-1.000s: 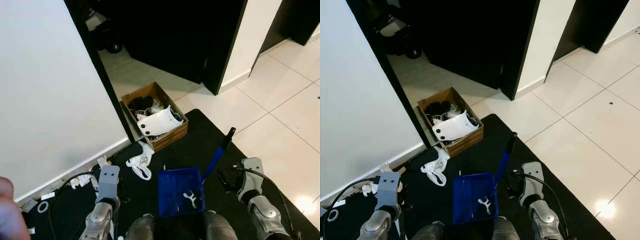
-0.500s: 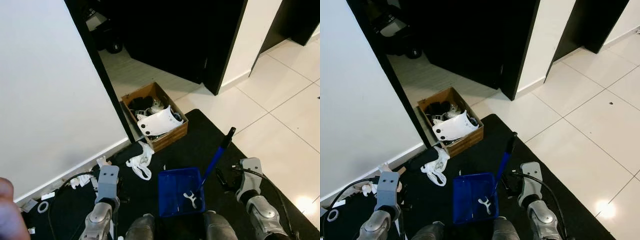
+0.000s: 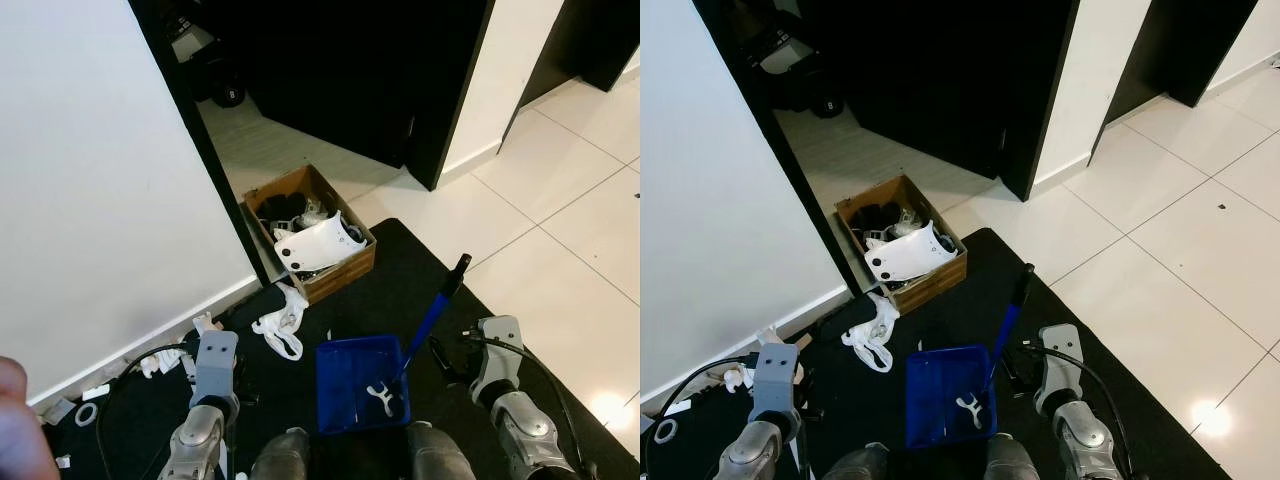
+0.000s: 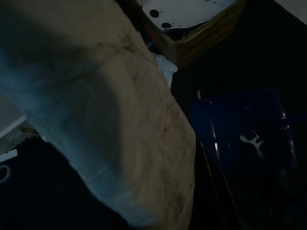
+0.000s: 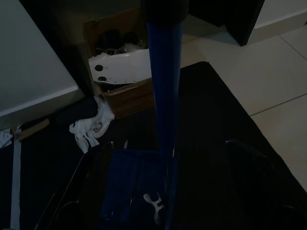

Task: Sweep floor

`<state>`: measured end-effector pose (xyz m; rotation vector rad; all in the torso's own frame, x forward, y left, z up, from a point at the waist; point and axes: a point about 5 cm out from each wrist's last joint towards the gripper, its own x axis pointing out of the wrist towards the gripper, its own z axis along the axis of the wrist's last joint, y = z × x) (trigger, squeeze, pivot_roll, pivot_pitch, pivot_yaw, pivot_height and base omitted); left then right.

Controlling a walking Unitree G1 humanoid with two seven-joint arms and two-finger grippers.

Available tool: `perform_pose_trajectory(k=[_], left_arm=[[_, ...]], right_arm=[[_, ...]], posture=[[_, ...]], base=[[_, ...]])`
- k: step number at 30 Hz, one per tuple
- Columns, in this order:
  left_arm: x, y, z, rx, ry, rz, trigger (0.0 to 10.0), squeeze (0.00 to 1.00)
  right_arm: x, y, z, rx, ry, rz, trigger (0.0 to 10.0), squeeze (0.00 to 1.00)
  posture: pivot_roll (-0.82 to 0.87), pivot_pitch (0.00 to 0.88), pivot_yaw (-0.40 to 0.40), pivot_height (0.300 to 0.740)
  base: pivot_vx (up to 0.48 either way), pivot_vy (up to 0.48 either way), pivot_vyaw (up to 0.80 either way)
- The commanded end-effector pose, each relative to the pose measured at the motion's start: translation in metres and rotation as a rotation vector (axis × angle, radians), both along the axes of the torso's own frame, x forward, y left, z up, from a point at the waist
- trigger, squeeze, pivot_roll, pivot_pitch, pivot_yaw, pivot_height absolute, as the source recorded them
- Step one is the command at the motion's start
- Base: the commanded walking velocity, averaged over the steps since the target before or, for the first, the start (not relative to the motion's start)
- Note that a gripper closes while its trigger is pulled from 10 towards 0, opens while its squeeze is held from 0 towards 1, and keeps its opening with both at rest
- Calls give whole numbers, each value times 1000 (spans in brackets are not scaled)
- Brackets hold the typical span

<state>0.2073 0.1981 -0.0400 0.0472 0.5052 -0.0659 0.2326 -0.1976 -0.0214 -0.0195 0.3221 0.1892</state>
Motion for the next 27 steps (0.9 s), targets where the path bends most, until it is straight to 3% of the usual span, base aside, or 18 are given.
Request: perform_pose_trajectory(k=[1,27], left_arm=[[-6,3,-3,-23,11,21,10000,0],[-6,3,-3,-22,10,25,10000,0]], right_arm=[[-6,1,-4,11,11,-2,10000,0],[-5,1,-4,18,11,-2,10000,0]], posture=[[-19,127,35,740],[-19,129,35,740]], base=[[0,0,0],[0,0,0]])
